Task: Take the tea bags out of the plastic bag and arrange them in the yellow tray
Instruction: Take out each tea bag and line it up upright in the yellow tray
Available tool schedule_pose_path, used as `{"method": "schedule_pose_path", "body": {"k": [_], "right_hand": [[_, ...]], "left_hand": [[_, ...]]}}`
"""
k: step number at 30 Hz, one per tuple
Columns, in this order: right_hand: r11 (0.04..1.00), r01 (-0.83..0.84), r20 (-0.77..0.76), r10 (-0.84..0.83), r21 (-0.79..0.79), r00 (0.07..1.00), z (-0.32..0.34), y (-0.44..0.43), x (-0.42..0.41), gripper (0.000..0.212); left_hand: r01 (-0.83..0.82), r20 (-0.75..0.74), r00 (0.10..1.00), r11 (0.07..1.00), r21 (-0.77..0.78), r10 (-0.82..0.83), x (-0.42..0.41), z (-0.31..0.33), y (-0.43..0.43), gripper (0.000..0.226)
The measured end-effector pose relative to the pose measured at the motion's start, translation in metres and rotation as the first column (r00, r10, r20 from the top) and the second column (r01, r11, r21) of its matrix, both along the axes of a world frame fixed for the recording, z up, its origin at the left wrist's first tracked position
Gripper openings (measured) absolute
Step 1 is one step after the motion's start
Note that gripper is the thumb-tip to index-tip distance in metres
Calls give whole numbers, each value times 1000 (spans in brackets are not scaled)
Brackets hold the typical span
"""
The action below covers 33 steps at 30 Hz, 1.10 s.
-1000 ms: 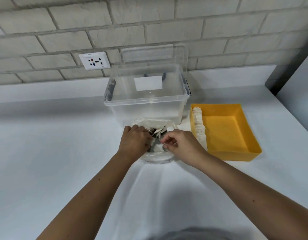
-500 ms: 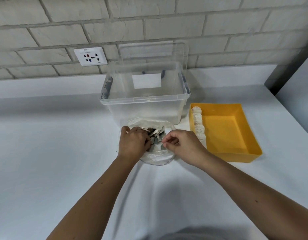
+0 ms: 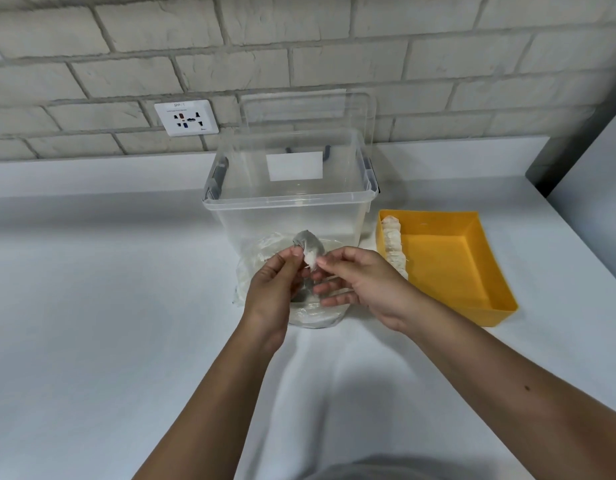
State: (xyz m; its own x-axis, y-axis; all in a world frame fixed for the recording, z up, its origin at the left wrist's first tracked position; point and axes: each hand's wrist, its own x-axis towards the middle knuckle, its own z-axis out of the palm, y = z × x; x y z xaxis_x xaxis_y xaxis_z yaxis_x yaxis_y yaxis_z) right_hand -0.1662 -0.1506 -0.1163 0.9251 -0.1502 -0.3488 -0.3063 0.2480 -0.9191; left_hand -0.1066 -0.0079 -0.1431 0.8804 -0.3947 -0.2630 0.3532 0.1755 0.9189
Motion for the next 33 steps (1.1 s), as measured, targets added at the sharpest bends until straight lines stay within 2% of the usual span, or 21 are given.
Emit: {"method": "schedule_pose_path", "body": {"k": [2, 5, 7, 9, 10, 13, 15, 18, 22, 25, 28, 33], "right_hand": [[996, 24, -14, -23, 89, 1000, 2, -3, 1, 22], [985, 19, 10, -21, 171, 1000, 9, -10, 2, 13], [999, 11, 56, -14, 52, 998, 13, -15, 4, 13], [979, -18, 110, 41, -205, 993, 17, -19, 8, 13], [943, -34, 129, 81, -331, 988, 19, -20, 10, 13], [834, -75, 160, 192, -547, 968, 26, -19, 17, 20], [820, -84, 168, 215, -566, 962, 28, -15, 23, 26], [859, -48, 166, 153, -509, 974, 21, -8, 30, 29], [884, 67, 126, -9, -463, 992, -7, 1, 33, 26], [854, 9, 42, 16, -520, 999, -32, 9, 35, 13], [720, -104, 19, 160, -686, 987, -50, 18, 41, 10], [494, -150, 1, 292, -856, 956, -60, 32, 53, 30]], "left_hand": [[33, 13, 999, 999, -16, -33, 0, -1, 3, 23], [108, 96, 989, 991, 80, -116, 3, 0, 10, 11], [166, 84, 982, 986, 29, -168, 8, 5, 15, 16], [203, 29, 979, 976, -81, -201, 15, 15, 21, 24], [225, 53, 974, 973, -60, -222, 19, 21, 24, 27], [271, 221, 918, 929, 254, -328, 28, 30, 28, 31], [255, 259, 888, 876, 410, -379, 33, 33, 27, 28], [206, 264, 892, 849, 486, -368, 40, 33, 28, 16], [65, 257, 947, 897, 438, -194, 48, 20, 34, 12], [-6, 174, 983, 943, 332, -55, 52, 11, 40, 15], [-25, 77, 997, 973, 229, 7, 54, 13, 47, 11], [-23, -16, 1000, 988, 154, 26, 59, 18, 54, 12]]}}
